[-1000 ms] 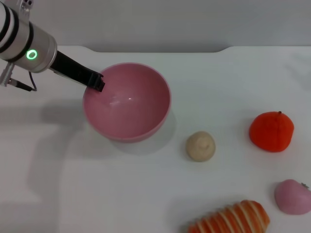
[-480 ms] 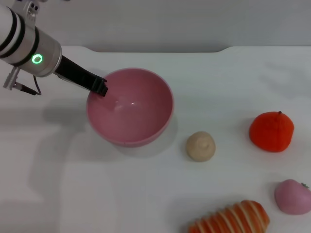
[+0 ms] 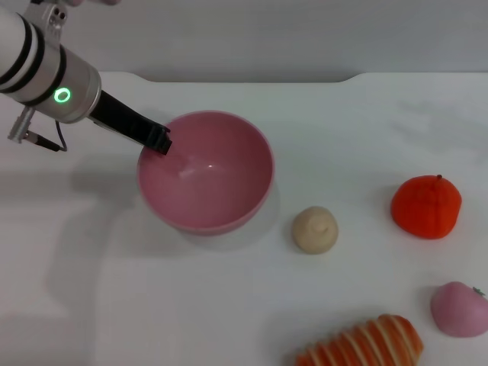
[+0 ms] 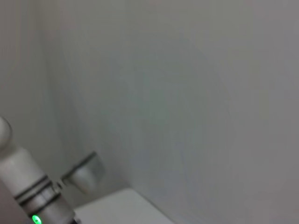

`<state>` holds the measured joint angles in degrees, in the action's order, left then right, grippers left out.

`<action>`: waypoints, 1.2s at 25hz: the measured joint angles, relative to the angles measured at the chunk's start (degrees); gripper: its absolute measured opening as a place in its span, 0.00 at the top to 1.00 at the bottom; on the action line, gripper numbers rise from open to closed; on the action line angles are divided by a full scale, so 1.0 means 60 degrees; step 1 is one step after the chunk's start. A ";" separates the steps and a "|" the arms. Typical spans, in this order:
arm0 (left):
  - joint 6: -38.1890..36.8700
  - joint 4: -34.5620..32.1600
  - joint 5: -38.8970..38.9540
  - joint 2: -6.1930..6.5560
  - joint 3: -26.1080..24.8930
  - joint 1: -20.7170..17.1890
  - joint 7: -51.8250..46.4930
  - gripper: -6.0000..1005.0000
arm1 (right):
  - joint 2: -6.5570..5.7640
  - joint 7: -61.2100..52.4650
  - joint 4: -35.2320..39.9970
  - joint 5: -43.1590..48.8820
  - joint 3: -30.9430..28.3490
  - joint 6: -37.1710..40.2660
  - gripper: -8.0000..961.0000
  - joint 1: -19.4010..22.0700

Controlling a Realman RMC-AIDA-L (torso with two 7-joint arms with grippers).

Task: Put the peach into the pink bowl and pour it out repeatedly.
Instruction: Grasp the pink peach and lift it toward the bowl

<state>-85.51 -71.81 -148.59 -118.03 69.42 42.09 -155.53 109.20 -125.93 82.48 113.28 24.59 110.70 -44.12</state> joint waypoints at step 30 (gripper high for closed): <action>0.0185 0.0139 0.0267 -0.0015 0.0388 0.0068 0.0024 0.95 | -0.0107 -0.0643 -0.1014 0.5209 0.2414 0.2047 0.48 -0.1145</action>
<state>-84.39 -70.97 -146.99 -118.13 71.75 42.50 -155.39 108.56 -129.79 76.39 144.53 39.07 122.98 -51.00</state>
